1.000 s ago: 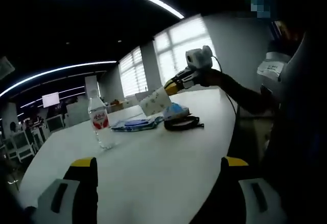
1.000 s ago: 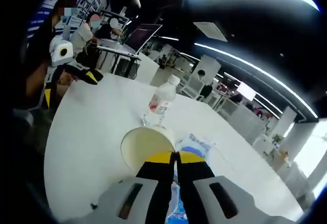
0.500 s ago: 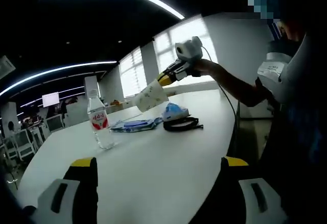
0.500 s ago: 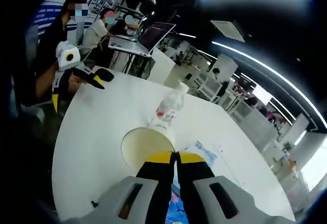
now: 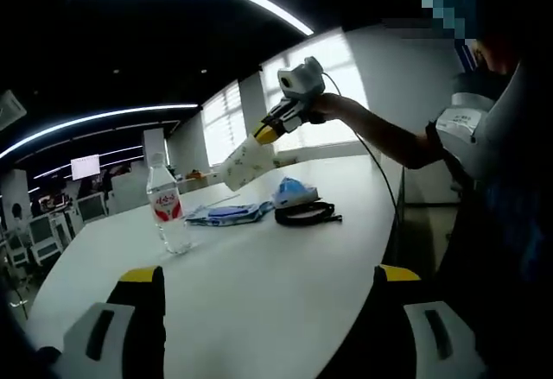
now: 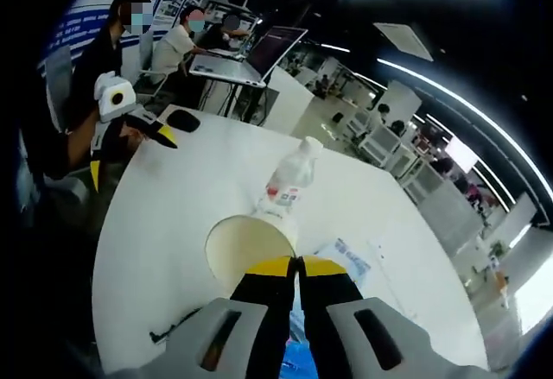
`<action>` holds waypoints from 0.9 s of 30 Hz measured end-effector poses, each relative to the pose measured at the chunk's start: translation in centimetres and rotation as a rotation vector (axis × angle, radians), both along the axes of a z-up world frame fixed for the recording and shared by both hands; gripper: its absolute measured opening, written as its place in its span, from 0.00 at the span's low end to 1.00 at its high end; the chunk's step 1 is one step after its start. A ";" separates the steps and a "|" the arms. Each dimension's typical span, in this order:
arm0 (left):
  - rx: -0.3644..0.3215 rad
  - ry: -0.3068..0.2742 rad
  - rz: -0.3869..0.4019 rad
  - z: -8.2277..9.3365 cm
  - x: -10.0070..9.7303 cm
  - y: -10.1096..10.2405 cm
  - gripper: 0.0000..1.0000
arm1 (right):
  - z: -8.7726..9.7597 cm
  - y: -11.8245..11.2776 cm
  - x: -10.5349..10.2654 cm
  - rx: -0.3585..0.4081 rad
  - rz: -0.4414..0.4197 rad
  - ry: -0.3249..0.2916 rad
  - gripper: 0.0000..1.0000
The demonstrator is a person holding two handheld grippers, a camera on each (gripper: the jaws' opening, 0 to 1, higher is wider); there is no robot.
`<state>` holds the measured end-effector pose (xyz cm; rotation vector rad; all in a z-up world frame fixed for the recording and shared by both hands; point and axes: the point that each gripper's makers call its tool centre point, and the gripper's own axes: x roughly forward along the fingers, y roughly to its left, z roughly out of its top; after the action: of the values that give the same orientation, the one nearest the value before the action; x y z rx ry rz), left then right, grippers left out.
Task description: Arrange the tabletop items into an orderly group along one side of the table until the central work area is clear of visible clutter.
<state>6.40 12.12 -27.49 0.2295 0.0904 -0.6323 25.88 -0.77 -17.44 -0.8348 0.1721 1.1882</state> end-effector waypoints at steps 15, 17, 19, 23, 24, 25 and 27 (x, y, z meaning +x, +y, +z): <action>0.008 -0.003 0.008 0.0 -0.3 -0.1 1.00 | 0.0 1.9 1.6 -0.163 0.041 0.068 0.00; 0.007 -0.003 0.009 0.0 -0.4 -0.2 1.00 | -0.3 2.3 1.6 -0.183 0.049 0.097 0.00; 0.008 -0.003 0.007 -0.1 -0.4 -0.3 1.00 | -0.4 2.6 1.9 -0.201 0.054 0.109 0.00; 0.008 -0.001 0.011 -0.2 -0.6 -0.2 1.00 | -0.6 3.2 2.6 -0.241 0.054 0.140 0.00; 0.008 -0.001 0.011 -0.2 -0.6 -0.2 1.00 | -0.7 3.2 2.7 -0.254 0.053 0.143 0.00; 0.008 -0.001 0.012 -0.2 -0.7 -0.1 1.00 | -1.0 3.2 3.1 -0.281 0.045 0.146 0.00; 0.005 -0.006 0.015 -0.1 -0.9 0.0 1.00 | -1.3 3.4 3.4 -0.302 0.042 0.153 0.00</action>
<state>5.51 12.07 -27.58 0.2350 0.0873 -0.6168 29.28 2.66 -18.71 -1.0142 0.4701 1.2842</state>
